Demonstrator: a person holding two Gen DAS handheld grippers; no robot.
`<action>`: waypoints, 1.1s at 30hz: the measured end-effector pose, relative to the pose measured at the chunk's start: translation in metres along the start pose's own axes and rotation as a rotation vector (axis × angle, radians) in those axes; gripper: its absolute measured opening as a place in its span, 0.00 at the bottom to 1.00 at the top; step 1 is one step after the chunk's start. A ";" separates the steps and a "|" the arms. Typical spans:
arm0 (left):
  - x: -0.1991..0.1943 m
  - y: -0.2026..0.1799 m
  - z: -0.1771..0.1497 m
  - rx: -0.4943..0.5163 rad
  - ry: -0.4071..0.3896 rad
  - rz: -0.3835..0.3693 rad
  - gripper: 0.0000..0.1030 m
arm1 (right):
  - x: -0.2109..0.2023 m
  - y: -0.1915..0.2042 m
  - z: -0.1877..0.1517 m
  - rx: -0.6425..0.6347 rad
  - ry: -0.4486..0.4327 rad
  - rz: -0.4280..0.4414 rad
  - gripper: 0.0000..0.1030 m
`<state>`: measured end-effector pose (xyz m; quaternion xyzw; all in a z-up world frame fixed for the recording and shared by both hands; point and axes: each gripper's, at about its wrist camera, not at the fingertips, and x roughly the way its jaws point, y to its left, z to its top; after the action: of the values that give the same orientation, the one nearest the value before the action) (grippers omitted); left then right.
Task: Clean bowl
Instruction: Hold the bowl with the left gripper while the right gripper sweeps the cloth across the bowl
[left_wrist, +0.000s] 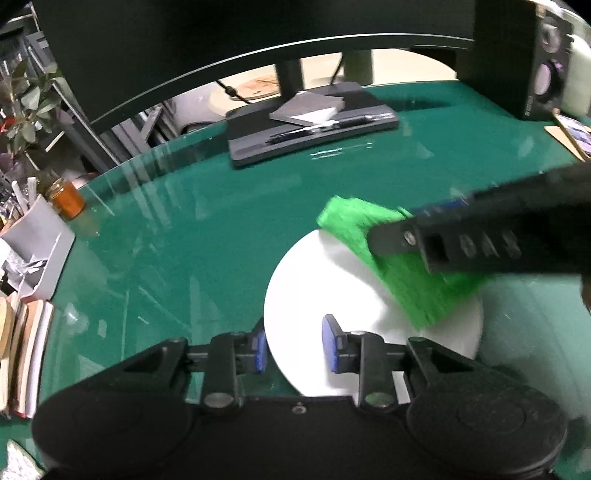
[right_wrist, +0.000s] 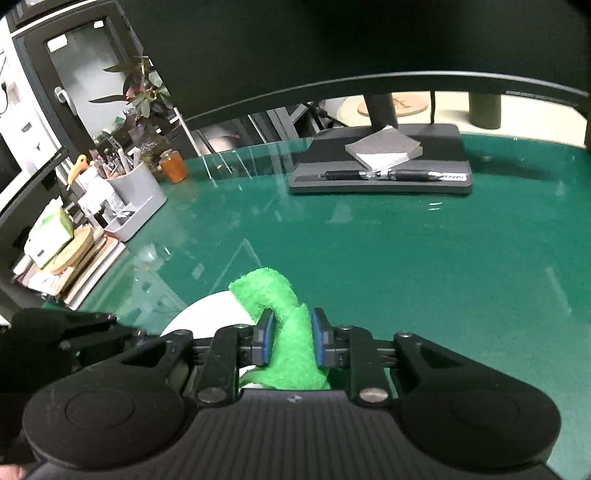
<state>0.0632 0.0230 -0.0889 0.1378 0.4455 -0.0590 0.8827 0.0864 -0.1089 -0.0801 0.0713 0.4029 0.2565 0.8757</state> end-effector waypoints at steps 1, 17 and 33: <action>0.002 0.001 0.002 0.000 0.000 0.006 0.33 | -0.002 0.001 -0.002 0.001 0.007 -0.002 0.20; -0.009 -0.010 -0.011 0.032 -0.002 0.033 0.29 | 0.006 -0.003 0.000 0.059 0.042 -0.028 0.20; -0.003 -0.004 -0.002 0.029 0.015 0.035 0.31 | 0.002 -0.002 -0.003 0.051 0.054 -0.020 0.20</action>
<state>0.0593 0.0195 -0.0885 0.1587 0.4485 -0.0488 0.8782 0.0858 -0.1094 -0.0843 0.0827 0.4334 0.2392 0.8649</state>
